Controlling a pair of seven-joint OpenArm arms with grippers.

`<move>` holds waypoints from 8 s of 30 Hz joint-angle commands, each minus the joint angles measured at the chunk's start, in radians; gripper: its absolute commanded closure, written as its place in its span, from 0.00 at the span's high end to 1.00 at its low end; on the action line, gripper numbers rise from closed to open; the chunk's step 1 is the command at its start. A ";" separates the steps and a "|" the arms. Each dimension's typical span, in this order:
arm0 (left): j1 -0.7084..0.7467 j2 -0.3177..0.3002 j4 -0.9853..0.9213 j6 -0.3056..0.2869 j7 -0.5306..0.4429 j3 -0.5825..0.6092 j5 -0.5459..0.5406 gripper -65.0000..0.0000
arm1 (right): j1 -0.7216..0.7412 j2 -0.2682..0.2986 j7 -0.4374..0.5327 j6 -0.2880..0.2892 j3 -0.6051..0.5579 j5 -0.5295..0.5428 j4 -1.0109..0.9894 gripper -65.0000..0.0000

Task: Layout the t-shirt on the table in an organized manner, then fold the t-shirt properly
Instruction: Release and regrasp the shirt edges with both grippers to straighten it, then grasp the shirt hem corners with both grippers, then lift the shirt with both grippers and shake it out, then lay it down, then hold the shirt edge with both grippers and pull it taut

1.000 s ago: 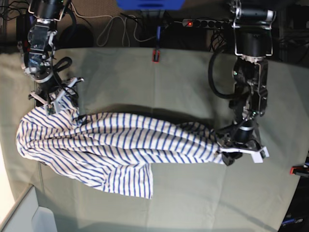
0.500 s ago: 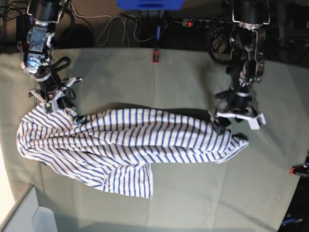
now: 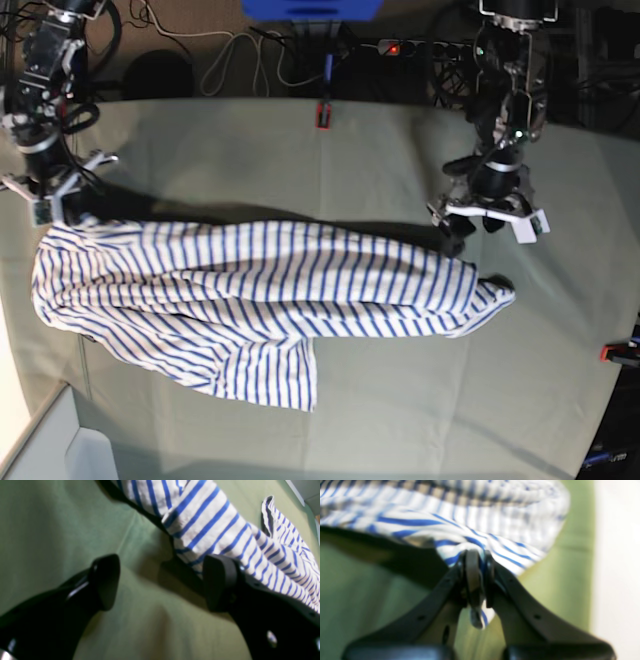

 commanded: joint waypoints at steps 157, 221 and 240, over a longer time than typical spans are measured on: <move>-1.018 0.011 -0.155 -0.008 0.592 -0.014 0.006 0.00 | 0.901 0.099 -0.118 0.091 -0.114 -0.056 -0.141 0.00; -0.345 -0.121 -0.042 -0.002 0.586 -0.239 -0.100 0.39 | 0.257 -0.054 -0.122 0.091 -0.221 -0.125 0.106 0.15; -0.150 -0.080 -0.012 -0.010 0.451 -0.268 -0.120 0.97 | 0.166 -0.091 -0.114 0.091 -0.200 -0.148 0.177 0.42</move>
